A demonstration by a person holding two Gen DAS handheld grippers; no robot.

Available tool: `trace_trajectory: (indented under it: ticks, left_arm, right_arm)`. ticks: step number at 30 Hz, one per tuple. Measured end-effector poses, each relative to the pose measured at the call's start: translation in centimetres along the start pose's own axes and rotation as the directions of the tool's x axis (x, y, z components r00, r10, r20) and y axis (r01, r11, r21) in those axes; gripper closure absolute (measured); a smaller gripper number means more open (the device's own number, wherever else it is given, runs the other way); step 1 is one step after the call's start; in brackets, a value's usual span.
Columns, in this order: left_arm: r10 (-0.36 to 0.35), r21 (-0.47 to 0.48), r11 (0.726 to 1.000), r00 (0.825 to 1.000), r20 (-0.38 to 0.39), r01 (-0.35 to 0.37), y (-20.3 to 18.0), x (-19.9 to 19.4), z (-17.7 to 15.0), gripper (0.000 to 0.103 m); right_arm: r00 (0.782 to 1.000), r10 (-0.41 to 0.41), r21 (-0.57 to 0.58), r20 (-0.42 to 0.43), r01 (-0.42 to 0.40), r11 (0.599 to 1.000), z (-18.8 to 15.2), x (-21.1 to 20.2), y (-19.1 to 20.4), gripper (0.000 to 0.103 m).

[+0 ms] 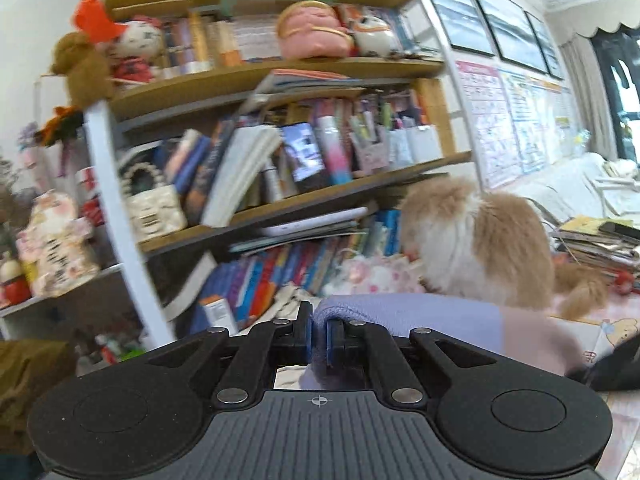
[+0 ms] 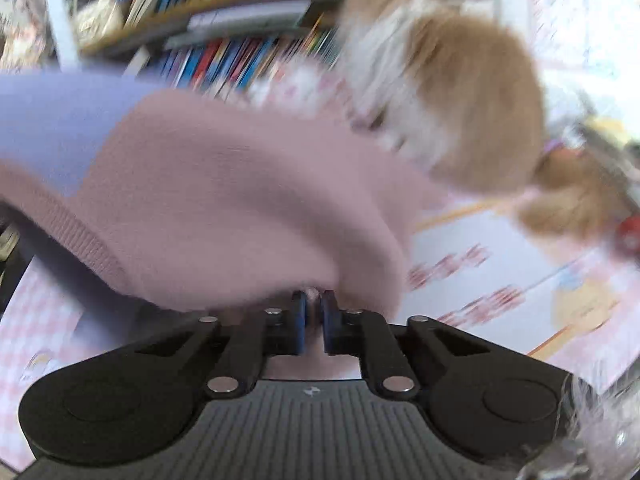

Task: Fold clothes
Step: 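Lift the sweater with both grippers, shaking it open in the air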

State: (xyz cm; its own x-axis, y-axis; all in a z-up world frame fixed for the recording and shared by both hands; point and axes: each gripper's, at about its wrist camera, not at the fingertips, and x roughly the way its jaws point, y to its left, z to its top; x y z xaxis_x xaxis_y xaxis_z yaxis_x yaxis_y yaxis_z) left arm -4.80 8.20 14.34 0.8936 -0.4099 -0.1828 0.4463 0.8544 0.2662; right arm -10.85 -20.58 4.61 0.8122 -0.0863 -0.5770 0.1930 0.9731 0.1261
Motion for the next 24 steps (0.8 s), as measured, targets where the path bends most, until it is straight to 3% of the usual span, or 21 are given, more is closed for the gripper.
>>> trace_trajectory:
  ticks: [2, 5, 8, 11, 13, 16, 17, 18, 19, 20, 21, 24]
  left_arm:
    - [0.025, -0.021, 0.999, 1.0, 0.006, -0.025, 0.9, -1.3, -0.2, 0.097]
    - [0.061, -0.049, 0.997, 0.996, 0.064, -0.057, 1.7, -3.8, 0.3, 0.097]
    - [0.109, -0.063, 0.993, 0.978, 0.179, -0.099, 1.8, -7.2, 2.0, 0.097]
    - [0.168, -0.102, 0.984, 0.94, 0.299, -0.143, 2.4, -11.0, 4.3, 0.097]
    - [0.191, -0.122, 0.98, 0.91, 0.367, -0.157, 3.3, -13.2, 5.8, 0.097]
    - [0.211, -0.139, 0.976, 0.865, 0.455, -0.165, 4.4, -16.0, 8.0, 0.097]
    - [0.208, -0.141, 0.977, 0.861, 0.464, -0.16, 4.7, -16.4, 8.7, 0.097]
    - [0.203, -0.144, 0.978, 0.865, 0.459, -0.153, 4.9, -16.3, 9.1, 0.096]
    - [0.194, -0.146, 0.979, 0.872, 0.448, -0.142, 5.1, -16.0, 9.5, 0.096]
    - [0.178, -0.148, 0.981, 0.892, 0.416, -0.126, 5.3, -15.1, 9.5, 0.096]
    - [0.17, -0.151, 0.981, 0.912, 0.373, -0.122, 5.4, -13.8, 9.1, 0.096]
    - [0.125, -0.169, 0.981, 0.979, 0.162, -0.097, 5.6, -7.6, 6.5, 0.096]
  right_arm:
    - [0.99, -0.031, -0.077, 0.135, 0.041, 0.996, 1.6, -2.9, -0.9, 0.096]
    - [0.949, -0.022, -0.182, 0.316, 0.083, 0.98, 4.5, -6.9, -2.0, 0.097]
    - [0.881, 0.028, -0.262, 0.472, 0.11, 0.959, 7.5, -10.9, -2.0, 0.097]
    - [0.771, 0.102, -0.297, 0.628, 0.117, 0.948, 9.7, -15.9, -1.2, 0.097]
    - [0.682, 0.155, -0.307, 0.715, 0.107, 0.946, 11.0, -19.4, -0.9, 0.097]
    - [0.534, 0.204, -0.339, 0.82, 0.167, 0.926, 12.3, -23.3, -0.1, 0.097]
    - [0.498, 0.217, -0.344, 0.84, 0.18, 0.922, 12.7, -24.2, 0.1, 0.097]
    - [0.484, 0.231, -0.351, 0.844, 0.174, 0.92, 13.3, -24.7, 0.1, 0.097]
    - [0.498, 0.243, -0.361, 0.832, 0.155, 0.92, 13.8, -24.5, 0.0, 0.097]
    - [0.524, 0.253, -0.371, 0.813, 0.131, 0.919, 14.4, -24.0, -0.1, 0.097]
    - [0.566, 0.259, -0.379, 0.783, 0.103, 0.919, 14.9, -22.9, -0.1, 0.097]
    - [0.734, 0.23, -0.38, 0.639, 0.041, 0.924, 15.5, -16.0, 0.0, 0.097]
